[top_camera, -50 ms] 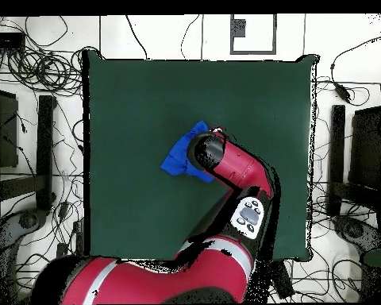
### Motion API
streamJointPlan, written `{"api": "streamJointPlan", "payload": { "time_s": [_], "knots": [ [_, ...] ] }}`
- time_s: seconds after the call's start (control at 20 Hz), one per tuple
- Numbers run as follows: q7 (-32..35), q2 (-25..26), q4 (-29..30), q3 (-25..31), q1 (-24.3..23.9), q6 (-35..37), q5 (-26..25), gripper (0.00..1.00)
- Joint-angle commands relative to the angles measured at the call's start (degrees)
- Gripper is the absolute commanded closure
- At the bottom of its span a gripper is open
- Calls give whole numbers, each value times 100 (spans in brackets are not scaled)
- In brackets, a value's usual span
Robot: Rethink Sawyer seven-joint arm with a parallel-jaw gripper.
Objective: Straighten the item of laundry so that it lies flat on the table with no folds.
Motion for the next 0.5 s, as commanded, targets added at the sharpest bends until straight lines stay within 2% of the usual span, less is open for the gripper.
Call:
{"api": "streamJointPlan", "payload": {
  "time_s": [0.05, 0.2, 0.25, 0.5],
  "knots": [
    [344, 25, 291, 860, -54, -48, -349, 100],
    [397, 38, 283, 843, -19, -52, -389, 100],
    [449, 54, 252, 796, 17, -20, -420, 0],
    [408, 22, 242, 862, -55, 78, -472, 0]
  ]
}}
